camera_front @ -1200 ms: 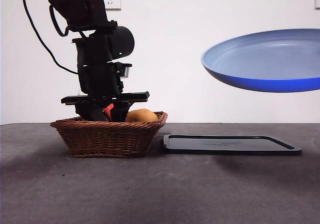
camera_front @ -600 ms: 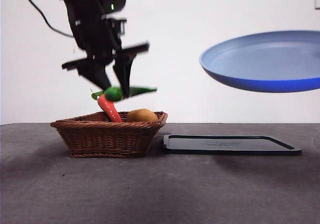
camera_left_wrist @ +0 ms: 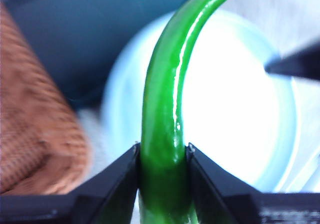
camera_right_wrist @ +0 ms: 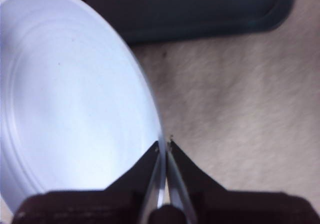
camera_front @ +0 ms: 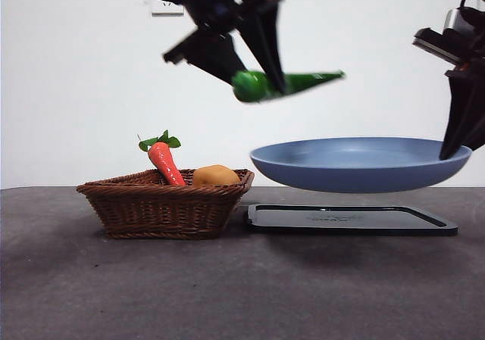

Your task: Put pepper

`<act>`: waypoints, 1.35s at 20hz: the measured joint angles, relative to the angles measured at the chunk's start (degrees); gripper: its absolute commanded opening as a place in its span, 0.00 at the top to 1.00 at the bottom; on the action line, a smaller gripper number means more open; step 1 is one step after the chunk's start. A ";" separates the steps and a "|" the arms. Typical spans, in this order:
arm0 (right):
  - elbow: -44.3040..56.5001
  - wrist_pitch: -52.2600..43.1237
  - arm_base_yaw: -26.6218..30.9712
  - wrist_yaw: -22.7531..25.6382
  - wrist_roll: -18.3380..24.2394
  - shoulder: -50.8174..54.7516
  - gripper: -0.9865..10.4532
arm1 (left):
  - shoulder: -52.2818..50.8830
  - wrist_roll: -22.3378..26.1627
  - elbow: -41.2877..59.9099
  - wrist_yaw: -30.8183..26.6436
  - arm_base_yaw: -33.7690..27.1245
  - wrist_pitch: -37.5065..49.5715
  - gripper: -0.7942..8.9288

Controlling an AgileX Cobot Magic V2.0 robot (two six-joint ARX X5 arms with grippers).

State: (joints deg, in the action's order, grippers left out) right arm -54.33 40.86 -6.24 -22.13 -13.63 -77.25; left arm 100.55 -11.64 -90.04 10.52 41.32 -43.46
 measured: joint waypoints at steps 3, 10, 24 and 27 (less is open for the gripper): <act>0.00 -0.17 -1.44 -0.09 -1.70 0.02 0.91 | 2.58 1.60 0.00 -3.15 2.93 1.14 0.78; 0.00 0.46 -1.92 -0.20 -2.89 0.02 0.91 | 7.26 2.62 0.00 -4.42 3.74 1.31 0.78; 0.00 1.62 -2.01 -2.80 -3.10 0.02 0.91 | 7.34 2.64 0.00 -4.37 4.63 -0.85 0.65; 0.00 1.75 -2.01 -2.80 -3.10 0.02 0.91 | 3.87 2.67 0.00 -4.37 4.63 -2.16 0.65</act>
State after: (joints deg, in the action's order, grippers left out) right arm -54.33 42.61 -8.25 -24.93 -16.73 -77.23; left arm 104.42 -8.97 -90.04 6.15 45.95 -45.63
